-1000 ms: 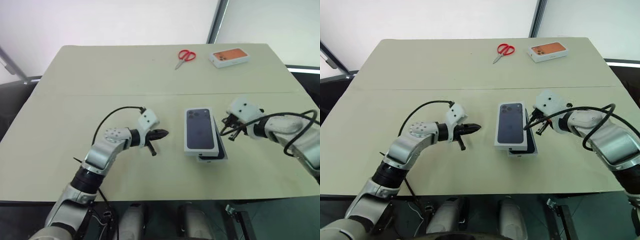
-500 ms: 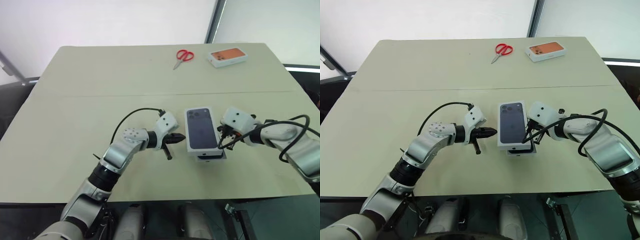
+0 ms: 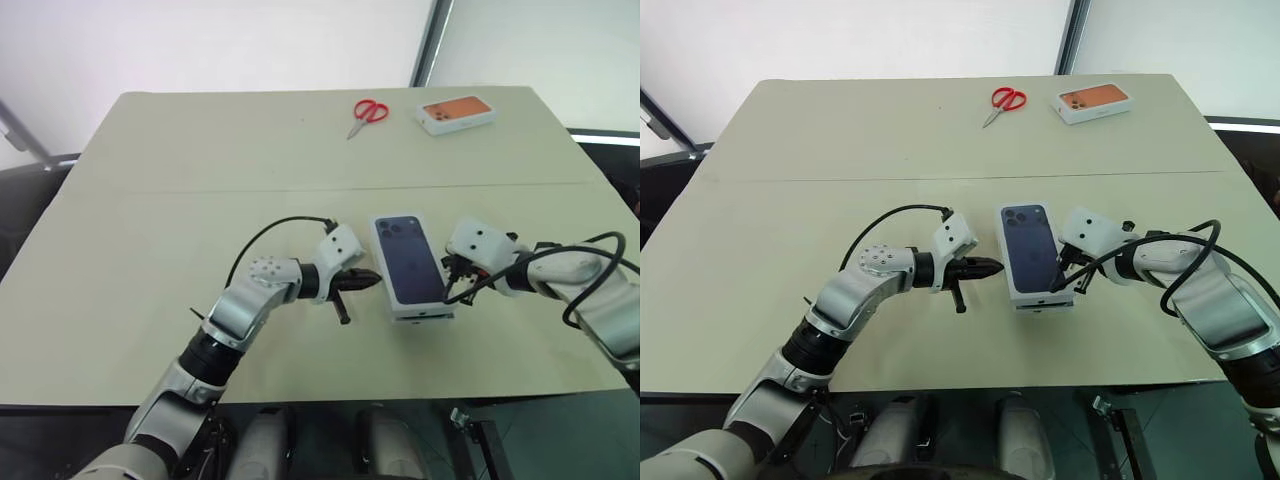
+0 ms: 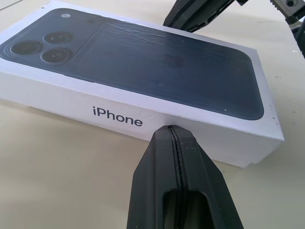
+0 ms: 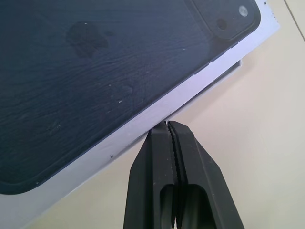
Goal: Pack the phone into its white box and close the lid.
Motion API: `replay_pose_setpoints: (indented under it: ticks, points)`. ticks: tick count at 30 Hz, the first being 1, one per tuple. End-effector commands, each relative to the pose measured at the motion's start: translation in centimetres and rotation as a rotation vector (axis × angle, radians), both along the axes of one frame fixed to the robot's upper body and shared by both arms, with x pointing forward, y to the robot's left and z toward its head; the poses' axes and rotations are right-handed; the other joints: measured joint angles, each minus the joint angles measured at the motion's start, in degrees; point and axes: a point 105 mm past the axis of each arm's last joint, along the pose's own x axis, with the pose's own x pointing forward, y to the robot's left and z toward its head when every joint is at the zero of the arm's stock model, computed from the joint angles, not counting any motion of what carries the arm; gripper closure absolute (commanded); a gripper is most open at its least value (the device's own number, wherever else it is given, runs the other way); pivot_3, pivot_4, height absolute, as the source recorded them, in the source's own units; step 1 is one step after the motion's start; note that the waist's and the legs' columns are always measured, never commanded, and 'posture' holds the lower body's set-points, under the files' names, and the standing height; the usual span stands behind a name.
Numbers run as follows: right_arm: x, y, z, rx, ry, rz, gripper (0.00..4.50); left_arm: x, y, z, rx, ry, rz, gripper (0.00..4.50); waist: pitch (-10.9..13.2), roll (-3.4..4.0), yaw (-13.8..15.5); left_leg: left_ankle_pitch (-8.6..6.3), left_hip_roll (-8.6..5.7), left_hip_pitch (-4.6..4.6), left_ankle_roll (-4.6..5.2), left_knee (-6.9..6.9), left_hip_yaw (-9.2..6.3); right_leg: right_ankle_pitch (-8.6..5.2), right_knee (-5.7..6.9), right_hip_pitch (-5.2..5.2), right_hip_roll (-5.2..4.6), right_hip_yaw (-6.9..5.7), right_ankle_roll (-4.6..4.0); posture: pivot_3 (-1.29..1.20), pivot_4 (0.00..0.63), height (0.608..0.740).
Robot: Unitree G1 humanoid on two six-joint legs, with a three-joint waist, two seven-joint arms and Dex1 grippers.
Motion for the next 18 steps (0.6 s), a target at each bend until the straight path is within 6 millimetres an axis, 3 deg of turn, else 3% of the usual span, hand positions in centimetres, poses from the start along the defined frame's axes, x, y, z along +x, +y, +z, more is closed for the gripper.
replay_pose_setpoints:
  ticks: [1, 18]
  points:
    - [-0.29, 0.79, 1.56, 0.005, -0.058, 0.051, 4.46, -1.11, -1.08, 1.53, -0.036, -0.043, -0.069, 4.5, 0.0, 0.0, 0.0, 0.0, 0.0, 0.0, 0.0, 0.0, 0.0, 0.0, 0.0, 0.0, 0.0, 0.0, 0.0, 0.0, 0.15, 0.697]
    - [-1.01, 0.42, 1.43, -0.015, -0.035, 0.058, 4.46, -0.64, -1.34, 0.72, -0.003, -0.033, -0.06, 4.5, 0.0, 0.0, 0.07, 0.0, 0.0, 0.0, 0.0, 0.02, 0.0, 0.0, 0.0, 0.02, 0.0, 0.0, 0.0, 0.0, 0.15, 0.697]
